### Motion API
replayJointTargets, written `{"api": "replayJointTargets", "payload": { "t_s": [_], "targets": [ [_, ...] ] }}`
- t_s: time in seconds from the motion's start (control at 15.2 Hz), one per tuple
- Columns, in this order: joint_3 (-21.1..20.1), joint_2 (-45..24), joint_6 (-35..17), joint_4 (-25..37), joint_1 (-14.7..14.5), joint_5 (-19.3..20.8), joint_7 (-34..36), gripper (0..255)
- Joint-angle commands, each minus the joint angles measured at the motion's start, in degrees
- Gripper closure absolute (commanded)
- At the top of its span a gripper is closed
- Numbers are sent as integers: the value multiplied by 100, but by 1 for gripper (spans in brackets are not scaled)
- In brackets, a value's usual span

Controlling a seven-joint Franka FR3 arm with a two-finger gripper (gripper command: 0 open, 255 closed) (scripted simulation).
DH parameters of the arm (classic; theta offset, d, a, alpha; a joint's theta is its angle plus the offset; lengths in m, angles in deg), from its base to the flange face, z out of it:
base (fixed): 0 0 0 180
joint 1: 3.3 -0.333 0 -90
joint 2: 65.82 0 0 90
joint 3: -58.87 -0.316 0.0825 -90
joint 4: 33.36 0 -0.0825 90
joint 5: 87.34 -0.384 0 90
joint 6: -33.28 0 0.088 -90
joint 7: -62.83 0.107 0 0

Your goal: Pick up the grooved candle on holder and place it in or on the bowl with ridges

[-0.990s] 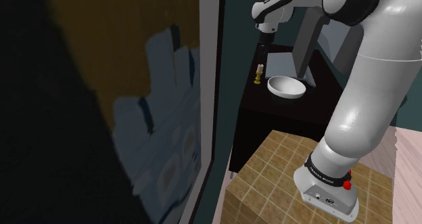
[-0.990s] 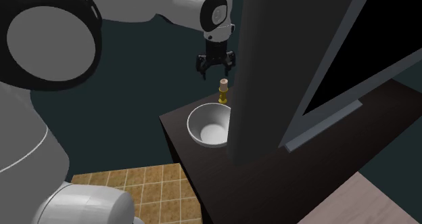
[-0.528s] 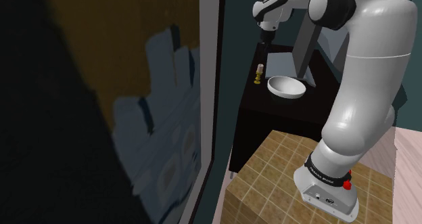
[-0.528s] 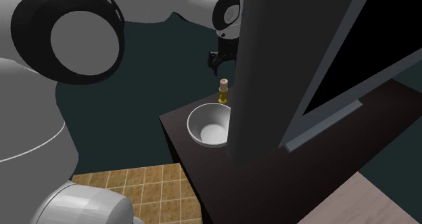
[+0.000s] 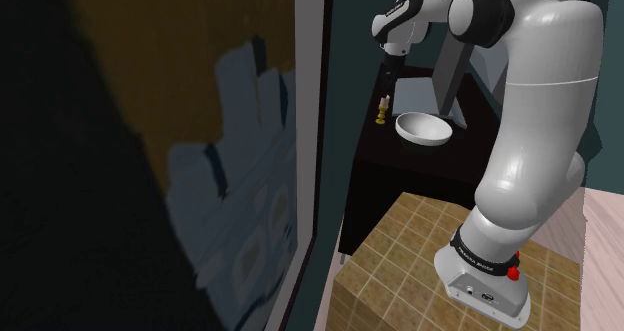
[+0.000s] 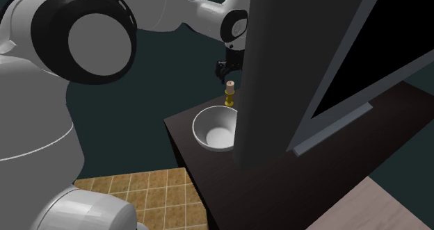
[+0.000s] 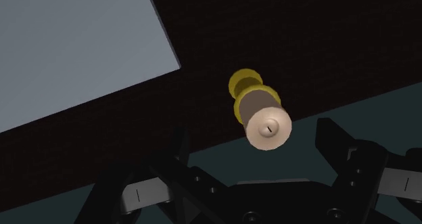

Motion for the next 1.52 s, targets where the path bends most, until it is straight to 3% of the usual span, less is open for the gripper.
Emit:
{"api": "replayJointTargets", "payload": {
  "t_s": [0.0,0.13,0.2,0.73,0.79,1.45],
  "targets": [
    [-69,-193,-10,-79,-68,36,13,0],
    [-66,-194,-10,-79,-70,35,12,0],
    [-74,-244,-3,-27,-58,16,7,255],
    [-90,-438,170,319,23,-60,-39,255],
    [-248,-166,-20,-81,87,115,63,255],
    [-294,114,641,342,151,294,174,255]
  ]
}}
